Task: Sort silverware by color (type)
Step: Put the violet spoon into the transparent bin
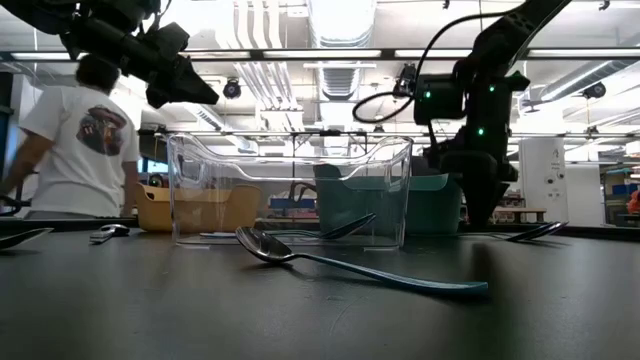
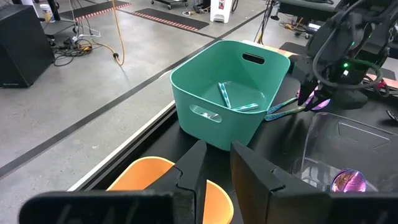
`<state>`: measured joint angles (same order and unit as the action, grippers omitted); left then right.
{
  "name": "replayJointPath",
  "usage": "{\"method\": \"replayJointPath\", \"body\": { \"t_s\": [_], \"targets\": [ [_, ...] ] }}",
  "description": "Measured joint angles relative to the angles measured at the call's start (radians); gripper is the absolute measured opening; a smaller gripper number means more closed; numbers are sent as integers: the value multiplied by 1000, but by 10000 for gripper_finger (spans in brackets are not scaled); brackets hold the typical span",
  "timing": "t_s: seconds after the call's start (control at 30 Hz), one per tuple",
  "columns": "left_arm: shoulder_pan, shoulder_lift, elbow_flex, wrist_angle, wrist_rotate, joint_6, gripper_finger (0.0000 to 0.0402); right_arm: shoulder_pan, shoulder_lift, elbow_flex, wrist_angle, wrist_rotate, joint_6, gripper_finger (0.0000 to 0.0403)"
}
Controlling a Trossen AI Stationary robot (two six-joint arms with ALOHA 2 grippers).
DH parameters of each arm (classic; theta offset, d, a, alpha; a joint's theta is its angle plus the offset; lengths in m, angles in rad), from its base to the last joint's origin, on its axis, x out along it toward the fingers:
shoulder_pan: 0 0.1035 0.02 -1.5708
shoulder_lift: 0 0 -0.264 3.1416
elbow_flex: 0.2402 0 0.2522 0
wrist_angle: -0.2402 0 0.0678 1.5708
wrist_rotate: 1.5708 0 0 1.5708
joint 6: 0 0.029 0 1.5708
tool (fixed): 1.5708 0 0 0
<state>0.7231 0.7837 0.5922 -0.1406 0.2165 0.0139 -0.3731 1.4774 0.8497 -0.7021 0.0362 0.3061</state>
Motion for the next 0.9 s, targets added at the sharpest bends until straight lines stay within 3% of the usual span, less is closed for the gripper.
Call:
{"method": "replayJointPath", "body": {
  "t_s": [0.33,0.9],
  "targets": [
    [0,0,0,-1,0,0,54,2,89,3,5,19,-27,93],
    [0,0,0,0,0,0,54,2,92,1,5,8,-28,77]
  ]
}}
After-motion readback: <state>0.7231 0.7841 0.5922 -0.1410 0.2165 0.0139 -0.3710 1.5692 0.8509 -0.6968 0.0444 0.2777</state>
